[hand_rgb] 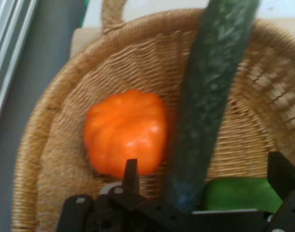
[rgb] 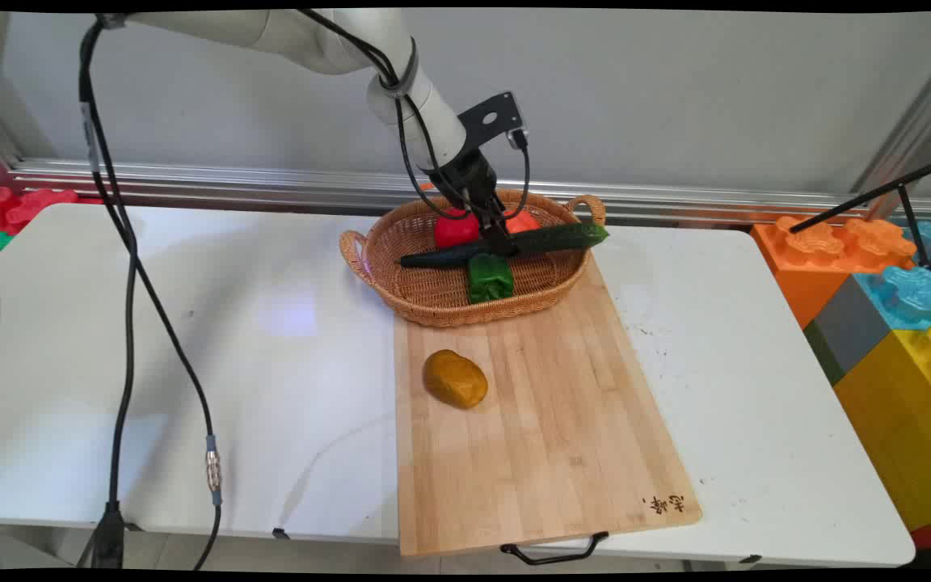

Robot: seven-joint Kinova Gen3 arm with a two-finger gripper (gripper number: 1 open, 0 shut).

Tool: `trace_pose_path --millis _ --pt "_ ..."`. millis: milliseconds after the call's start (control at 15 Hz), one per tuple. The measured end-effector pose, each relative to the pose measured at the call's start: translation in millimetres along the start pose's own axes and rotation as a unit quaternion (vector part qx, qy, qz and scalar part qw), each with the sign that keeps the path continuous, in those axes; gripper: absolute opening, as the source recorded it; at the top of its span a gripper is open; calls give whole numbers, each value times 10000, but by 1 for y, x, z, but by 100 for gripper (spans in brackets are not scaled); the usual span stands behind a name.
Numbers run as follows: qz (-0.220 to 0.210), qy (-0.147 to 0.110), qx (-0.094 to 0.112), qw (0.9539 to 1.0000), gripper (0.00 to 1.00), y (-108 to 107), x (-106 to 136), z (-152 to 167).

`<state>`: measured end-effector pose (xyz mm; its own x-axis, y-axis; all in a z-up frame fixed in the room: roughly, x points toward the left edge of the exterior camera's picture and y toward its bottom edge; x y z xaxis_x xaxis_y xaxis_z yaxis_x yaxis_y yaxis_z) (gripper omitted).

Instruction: Pick up the potato from the cutting board

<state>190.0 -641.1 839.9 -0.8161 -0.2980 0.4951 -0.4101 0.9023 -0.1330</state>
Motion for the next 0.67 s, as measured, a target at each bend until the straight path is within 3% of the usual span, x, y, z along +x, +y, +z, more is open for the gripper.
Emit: trace_pose_path --millis 267,467,667 --pt "-102 84 -143 9998 100 23 7 -15" --pt "-151 260 -272 9992 100 54 16 -45" --pt "-122 261 -410 9987 100 84 15 -80"
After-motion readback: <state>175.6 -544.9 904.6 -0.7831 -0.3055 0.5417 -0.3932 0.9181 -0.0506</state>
